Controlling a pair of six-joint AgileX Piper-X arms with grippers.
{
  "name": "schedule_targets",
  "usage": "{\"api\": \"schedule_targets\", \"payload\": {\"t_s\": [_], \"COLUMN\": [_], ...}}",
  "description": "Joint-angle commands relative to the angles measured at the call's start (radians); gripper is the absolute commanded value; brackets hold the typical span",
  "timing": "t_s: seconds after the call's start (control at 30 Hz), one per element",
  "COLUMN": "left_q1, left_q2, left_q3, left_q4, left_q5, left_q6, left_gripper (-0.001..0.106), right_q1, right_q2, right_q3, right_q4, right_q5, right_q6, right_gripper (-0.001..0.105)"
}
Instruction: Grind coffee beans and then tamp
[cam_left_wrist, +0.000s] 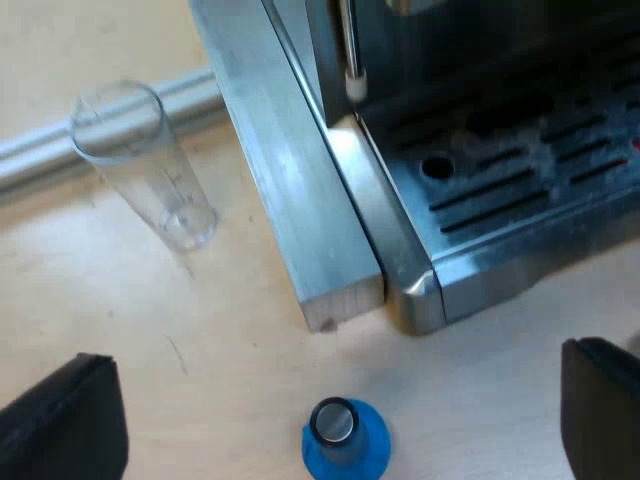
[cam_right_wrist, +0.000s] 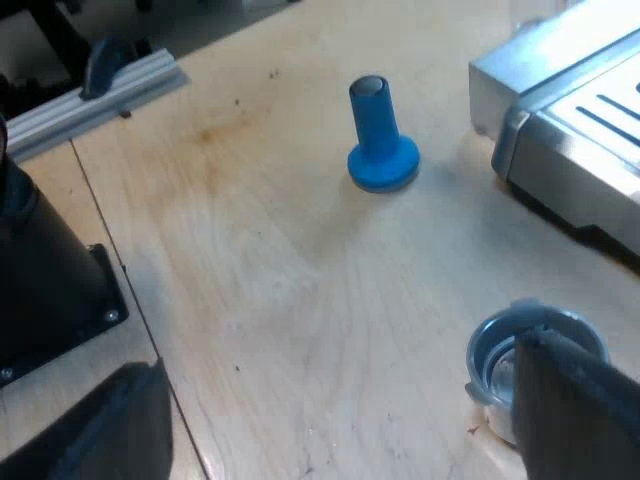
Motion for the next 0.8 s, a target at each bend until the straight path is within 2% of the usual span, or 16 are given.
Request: {"api": "schedule_targets", "payload": {"t_s": [0.03, 0.23, 0.37, 0.53, 0.63, 0.73, 0.8], "left_q1": [-0.001, -0.001, -0.001, -0.001, -0.001, -0.001, -0.001], "left_q2": [-0.038, -0.063, -0.063, -0.063, -0.063, -0.063, -0.063], "left_q3": [-0.008, -0.047, -0.056, -0.056, -0.056, -0.056, -0.056], "left_q4": [-0.004, -0.012, -0.045, -0.065, -0.072, -0.079, -0.079], "left_q5": [-0.014, -0.014, -0.014, -0.014, -0.014, -0.014, -0.018], "left_q6": [-0.017, -0.017, -0.012, -0.012, -0.012, -0.012, -0.012], "left_gripper": [0.088, 0.088, 0.088, 0.088, 0.088, 0.088, 0.088], "right_q1": [0.003, 0.000, -0.019, -0.131, -0.145, -0.237, -0.385], "right_q2": [-0.008, -0.008, -0.008, -0.008, -0.008, -0.008, -0.008], "right_q3": [-0.076, -0.209, -0.289, -0.368, -0.377, -0.401, -0.411], "right_q4": [0.102, 0.281, 0.361, 0.487, 0.502, 0.547, 0.590], "right_q5": [0.007, 0.180, 0.222, 0.217, 0.209, 0.142, 0.023], "right_q6": [-0.005, -0.005, -0.010, -0.015, -0.015, -0.022, -0.043], "right_gripper": [0.071, 0.071, 0.071, 0.071, 0.071, 0.071, 0.071]}}
